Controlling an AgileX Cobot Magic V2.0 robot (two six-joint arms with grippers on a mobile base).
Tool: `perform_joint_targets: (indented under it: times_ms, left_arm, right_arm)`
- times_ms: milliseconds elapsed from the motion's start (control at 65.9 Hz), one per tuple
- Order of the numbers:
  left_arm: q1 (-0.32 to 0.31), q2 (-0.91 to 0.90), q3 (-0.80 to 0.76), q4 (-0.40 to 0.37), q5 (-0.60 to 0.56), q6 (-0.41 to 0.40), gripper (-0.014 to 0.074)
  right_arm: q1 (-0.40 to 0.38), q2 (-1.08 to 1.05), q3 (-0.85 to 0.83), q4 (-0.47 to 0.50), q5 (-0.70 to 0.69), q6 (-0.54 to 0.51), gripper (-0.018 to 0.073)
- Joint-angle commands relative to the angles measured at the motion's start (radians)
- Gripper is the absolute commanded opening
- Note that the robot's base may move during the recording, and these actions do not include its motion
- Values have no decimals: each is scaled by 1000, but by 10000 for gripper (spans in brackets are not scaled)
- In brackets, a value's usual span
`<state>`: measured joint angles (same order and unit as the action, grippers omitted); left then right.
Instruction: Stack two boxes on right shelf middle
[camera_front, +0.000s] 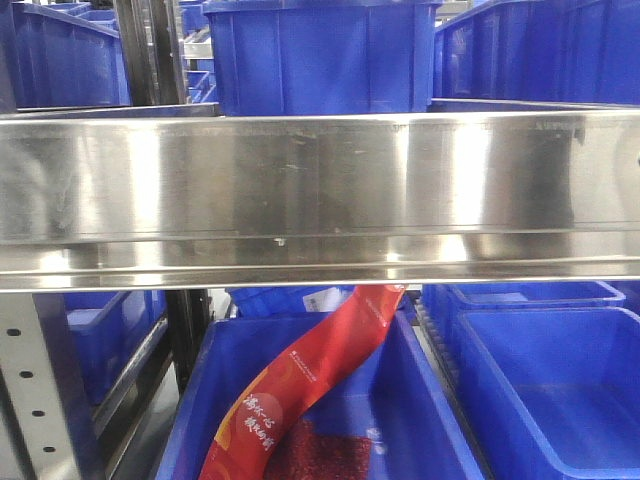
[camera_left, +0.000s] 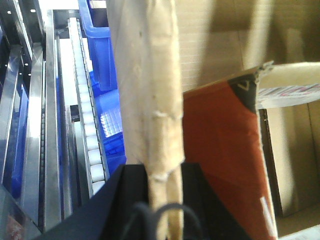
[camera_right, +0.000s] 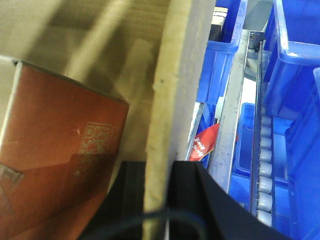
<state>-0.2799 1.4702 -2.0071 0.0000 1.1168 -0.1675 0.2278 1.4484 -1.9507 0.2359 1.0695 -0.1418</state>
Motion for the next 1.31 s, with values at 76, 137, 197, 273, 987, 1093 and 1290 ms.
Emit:
perform_joint_targets:
  times_ms: [76, 137, 197, 273, 987, 1093, 1290]
  left_arm:
    - [7, -17, -10, 12, -46, 3, -111]
    - [7, -17, -10, 12, -46, 3, -111]
    - [7, -17, -10, 12, -46, 3, -111]
    - [7, -17, -10, 12, -46, 3, -111]
    - [7, 82, -8, -6, 104, 3, -111]
    - [7, 150, -8, 0, 104, 10, -111]
    - [7, 231, -8, 6, 104, 10, -111]
  right_arm:
    - [-6, -15, -13, -25, -52, -10, -154]
    - [-6, -15, -13, -25, -52, -10, -154]
    - [-6, -15, -13, -25, -52, -10, -154]
    - [-6, -15, -13, -25, -52, -10, -154]
    - [-6, 87, -13, -24, 81, -10, -154]
    - [-6, 149, -13, -24, 99, -10, -154]
    - [-6, 222, -13, -24, 99, -10, -148]
